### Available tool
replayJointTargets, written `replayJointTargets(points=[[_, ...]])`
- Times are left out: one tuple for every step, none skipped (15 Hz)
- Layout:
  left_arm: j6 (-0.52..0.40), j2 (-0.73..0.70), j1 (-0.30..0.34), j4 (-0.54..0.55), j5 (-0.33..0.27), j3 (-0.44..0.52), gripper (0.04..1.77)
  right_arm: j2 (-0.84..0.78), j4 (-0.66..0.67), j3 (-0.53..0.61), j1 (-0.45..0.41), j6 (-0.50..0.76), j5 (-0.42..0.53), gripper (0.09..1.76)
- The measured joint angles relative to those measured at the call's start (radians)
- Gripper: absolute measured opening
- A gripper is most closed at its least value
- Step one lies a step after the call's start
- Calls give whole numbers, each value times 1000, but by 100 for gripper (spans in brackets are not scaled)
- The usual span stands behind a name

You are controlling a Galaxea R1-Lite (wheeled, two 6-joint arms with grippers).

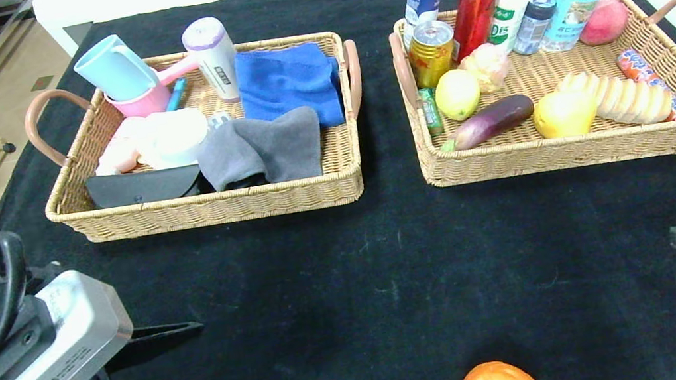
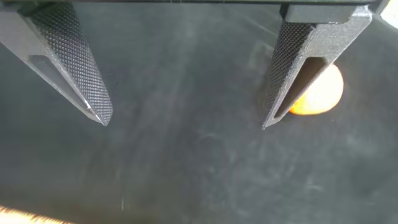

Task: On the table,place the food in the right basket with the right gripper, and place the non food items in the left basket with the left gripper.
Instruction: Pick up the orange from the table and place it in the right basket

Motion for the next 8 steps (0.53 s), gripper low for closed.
replayJointTargets(points=[[0,-6,0,0,-1,2,170,25,28,-23,69,59,-74,171],[0,-9,0,-1,-1,4,170,50,68,-58,139,118,-138,171],[-1,-13,0,-2,0,3,170,81,117,-107,209,182,-200,171],[-2,-17,0,-7,1,2,170,123,173,-170,280,247,-256,171],[-3,-23,0,-32,1,3,170,167,233,-230,340,303,-298,171],[-5,-29,0,-59,-1,8,170,219,302,-294,398,367,-334,171],[-8,-35,1,-71,0,10,171,269,365,-349,449,434,-360,171],[-8,-43,2,-75,0,11,171,320,419,-396,494,502,-380,171]])
